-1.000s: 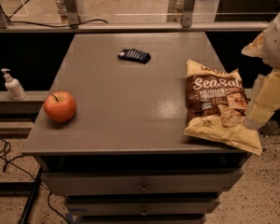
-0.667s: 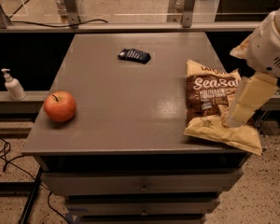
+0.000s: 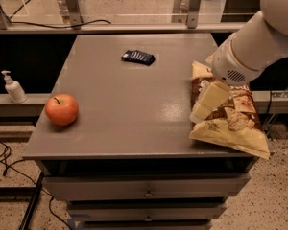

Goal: Move brown chip bag near rxbar blueberry

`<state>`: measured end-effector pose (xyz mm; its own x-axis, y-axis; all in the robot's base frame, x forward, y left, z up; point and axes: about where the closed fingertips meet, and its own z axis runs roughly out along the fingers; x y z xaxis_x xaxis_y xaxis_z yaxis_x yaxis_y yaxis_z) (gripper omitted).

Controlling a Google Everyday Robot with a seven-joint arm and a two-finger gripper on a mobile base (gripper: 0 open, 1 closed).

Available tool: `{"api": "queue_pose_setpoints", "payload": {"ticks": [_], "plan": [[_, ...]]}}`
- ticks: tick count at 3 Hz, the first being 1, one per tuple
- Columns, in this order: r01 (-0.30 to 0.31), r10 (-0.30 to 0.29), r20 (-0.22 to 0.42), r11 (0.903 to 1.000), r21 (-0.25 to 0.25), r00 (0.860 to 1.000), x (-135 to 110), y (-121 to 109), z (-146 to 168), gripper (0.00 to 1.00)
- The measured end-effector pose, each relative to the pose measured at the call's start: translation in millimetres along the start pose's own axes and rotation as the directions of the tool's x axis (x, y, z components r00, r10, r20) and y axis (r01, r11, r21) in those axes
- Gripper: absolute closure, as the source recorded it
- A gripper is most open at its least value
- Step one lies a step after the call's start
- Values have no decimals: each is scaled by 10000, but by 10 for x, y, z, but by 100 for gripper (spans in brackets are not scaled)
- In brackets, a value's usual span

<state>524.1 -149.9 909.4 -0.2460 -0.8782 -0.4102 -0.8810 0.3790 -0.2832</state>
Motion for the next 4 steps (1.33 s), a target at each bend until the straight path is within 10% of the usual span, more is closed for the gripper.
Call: {"api": "queue_pose_setpoints", "payload": {"ticks": [3,4], "plan": [[-573,589,-1086,9982,179,9923,422,-238,520,0],[-650,671,-1381,9977,192,9881,606,-281,571,16]]}}
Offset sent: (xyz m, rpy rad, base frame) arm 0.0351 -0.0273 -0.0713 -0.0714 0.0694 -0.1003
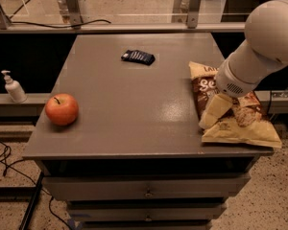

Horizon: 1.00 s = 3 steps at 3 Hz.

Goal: Move brown chip bag near rxbar blueberry

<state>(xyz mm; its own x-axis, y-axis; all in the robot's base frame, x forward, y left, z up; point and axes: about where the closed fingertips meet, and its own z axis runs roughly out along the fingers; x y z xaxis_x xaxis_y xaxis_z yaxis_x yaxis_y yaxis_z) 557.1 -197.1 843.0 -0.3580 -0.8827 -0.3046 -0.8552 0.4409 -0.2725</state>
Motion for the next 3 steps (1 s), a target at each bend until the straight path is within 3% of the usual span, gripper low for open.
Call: {"api": "queue_pose_setpoints", "payload": {"ticks": [2,3], "plan": [[128,-128,-85,9999,-20,9999,59,-89,-14,64],[426,-426,-32,9991,84,9991,-41,-215,-137,87]]}}
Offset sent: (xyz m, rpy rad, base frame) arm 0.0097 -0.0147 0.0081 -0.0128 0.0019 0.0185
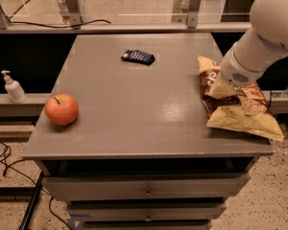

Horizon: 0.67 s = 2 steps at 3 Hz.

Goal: Move brown chip bag near rxbar blueberry

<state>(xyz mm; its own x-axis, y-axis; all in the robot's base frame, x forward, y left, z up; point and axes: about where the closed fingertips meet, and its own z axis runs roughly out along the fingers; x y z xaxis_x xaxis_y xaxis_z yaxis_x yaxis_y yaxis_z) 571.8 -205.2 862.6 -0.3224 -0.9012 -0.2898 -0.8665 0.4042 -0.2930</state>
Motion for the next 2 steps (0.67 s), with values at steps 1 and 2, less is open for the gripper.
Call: {"api": "queue_pose_setpoints", "payload": {"ticks": [1,2], "plan": [[447,-447,2,9988,176,9990,-141,-162,-129,100],[824,-825,24,9961,300,9966,-272,-289,-216,100]]}}
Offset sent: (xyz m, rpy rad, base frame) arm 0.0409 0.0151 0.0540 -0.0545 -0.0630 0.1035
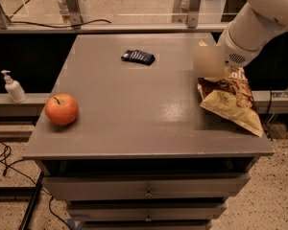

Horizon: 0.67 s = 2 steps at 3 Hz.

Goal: Move brown chip bag near rxbar blueberry

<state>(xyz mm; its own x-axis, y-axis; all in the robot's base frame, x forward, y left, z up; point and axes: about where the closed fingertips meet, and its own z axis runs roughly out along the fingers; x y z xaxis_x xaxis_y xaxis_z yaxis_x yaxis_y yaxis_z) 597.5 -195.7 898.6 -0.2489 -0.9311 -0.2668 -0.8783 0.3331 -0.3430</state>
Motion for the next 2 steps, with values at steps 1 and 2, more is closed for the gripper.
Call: {"api": "queue_pose_setpoints", "payload": {"ticks": [1,2], "plan": [[592,-596,175,9979,249,9981,-230,-189,-87,100],[1286,-1303,289,9903,529,9911,-539,-423,-43,100]]}}
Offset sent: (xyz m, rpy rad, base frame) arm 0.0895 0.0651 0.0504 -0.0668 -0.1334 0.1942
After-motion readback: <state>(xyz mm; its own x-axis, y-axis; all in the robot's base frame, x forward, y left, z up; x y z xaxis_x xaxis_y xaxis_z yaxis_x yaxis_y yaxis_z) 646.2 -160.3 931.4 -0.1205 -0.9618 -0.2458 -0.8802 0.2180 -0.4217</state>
